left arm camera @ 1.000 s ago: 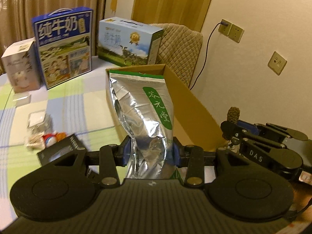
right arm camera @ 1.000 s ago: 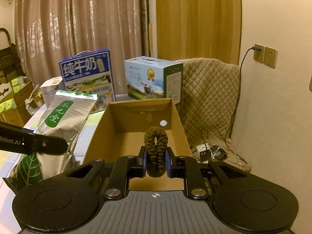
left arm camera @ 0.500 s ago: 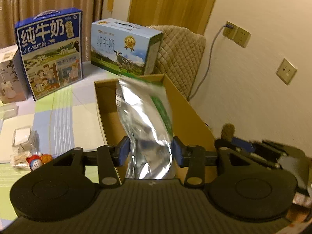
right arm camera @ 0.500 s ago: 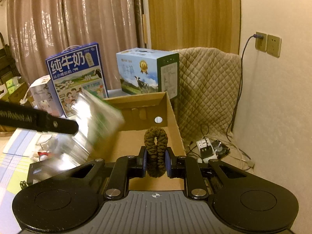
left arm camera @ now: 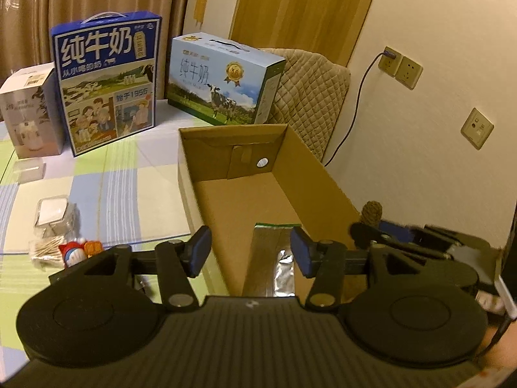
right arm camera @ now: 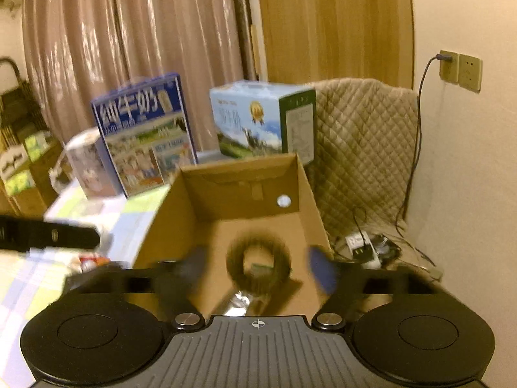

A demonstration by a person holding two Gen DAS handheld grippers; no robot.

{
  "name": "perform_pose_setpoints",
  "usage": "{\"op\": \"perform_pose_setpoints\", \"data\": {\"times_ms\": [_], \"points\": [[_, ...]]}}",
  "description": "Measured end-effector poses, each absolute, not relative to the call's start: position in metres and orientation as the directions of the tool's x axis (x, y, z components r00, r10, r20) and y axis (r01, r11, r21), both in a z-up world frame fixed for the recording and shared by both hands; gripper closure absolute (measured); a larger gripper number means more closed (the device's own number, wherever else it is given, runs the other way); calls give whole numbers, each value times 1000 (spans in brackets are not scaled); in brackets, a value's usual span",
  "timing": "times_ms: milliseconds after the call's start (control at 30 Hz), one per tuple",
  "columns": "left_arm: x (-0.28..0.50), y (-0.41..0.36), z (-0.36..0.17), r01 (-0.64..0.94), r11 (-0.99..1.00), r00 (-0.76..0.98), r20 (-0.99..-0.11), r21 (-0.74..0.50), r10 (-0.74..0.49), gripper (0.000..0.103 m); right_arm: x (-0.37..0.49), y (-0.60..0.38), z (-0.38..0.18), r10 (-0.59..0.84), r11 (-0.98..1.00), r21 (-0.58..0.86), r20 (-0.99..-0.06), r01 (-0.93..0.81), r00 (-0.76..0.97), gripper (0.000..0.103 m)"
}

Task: Organize objects
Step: 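Open the left tool dropping the tea bag while the right tool releases the ring into the box, then move both tools back over the table toward the night light and cable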

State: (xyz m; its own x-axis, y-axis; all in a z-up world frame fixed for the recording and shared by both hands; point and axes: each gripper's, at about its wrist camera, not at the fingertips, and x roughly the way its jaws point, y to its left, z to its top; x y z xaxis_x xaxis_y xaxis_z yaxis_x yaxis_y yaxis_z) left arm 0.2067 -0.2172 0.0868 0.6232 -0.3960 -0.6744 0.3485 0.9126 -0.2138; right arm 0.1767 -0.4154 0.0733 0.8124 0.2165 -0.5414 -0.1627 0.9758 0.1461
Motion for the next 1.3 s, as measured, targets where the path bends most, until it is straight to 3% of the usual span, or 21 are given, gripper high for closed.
{"op": "perform_pose_setpoints", "data": {"times_ms": [600,667,1133,1300], "points": [[145,-127,97,215,955,687,-664,-202,-295,38,115,-387,139,237,970,168,-473,-177,848,28],[135,-115,102,204,961,702,-656,-188,-277,30,103,-375,143,255,965,173,-467,-196,847,28],[77,-32,101,82,986,739,-655,-145,-157,1,53,-299,105,359,932,171,-547,-319,756,28],[63,-1,87,15,991,733,-672,-136,-103,1,43,-282,87,374,923,160,-581,-350,722,28]]}}
